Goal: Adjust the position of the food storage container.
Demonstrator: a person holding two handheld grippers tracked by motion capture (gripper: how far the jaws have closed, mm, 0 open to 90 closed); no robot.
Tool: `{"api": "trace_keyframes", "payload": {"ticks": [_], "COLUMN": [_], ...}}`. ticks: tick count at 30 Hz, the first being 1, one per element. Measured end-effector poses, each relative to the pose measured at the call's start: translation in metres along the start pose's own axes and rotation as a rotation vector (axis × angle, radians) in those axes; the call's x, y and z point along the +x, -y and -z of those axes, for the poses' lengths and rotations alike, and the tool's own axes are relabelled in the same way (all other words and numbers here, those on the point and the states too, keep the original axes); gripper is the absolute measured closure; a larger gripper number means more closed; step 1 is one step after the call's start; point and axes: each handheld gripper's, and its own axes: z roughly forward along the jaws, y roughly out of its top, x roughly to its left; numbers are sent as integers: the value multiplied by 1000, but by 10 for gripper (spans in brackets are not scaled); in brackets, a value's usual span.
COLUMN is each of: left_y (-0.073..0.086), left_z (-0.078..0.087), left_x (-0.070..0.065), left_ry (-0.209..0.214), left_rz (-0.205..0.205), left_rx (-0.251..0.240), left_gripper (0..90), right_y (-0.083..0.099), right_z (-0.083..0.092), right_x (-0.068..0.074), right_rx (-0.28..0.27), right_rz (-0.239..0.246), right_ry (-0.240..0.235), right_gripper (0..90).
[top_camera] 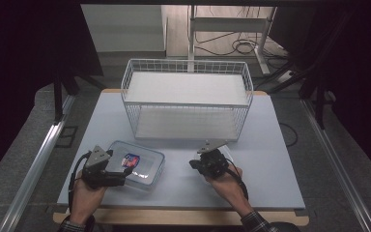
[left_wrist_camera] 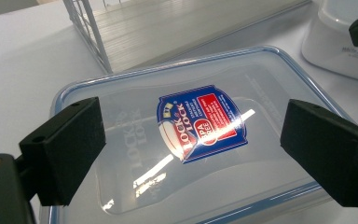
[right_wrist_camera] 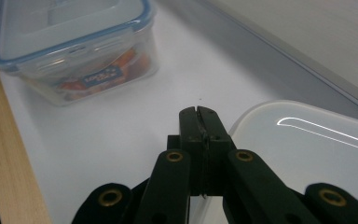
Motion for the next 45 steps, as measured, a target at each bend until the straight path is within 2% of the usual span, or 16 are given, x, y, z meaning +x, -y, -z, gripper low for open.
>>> {"api": "trace_keyframes", "payload": {"ticks": [2,3,7,11,12,15,20,21,29,38,45], "left_y": [0,0,0,0,0,0,0,0,0,0,0], "left_z": [0,0,-1,-1,-1,-1,-2,-2,-3,-6,-9], "left_x": [0,0,0,0,0,-1,-2,-2,-1,-2,-3], "left_ry": [0,1,0,2,2,4,4,3,12,19,44], "left_rz": [-2,-1,-1,-1,-1,-5,-5,-5,13,14,19], "left_rx": [-1,0,0,-1,-1,2,3,3,7,27,38], "left_gripper": [65,65,66,67,67,68,68,68,60,47,44], "right_y": [1,2,5,10,10,14,18,21,30,44,53], "right_z": [2,4,7,13,13,19,26,30,41,58,69], "right_x": [-3,-7,-16,-29,-29,-41,-53,-59,-75,-94,-107], "right_rx": [-2,-3,-13,-23,-23,-31,-32,-35,-45,-60,-63], "right_rz": [-12,-17,-47,-69,-69,-98,-128,-145,-181,-226,-259], "right_ry": [16,40,54,107,107,150,189,207,244,296,336], "right_gripper": [896,896,896,896,896,896,896,896,896,896,896]}}
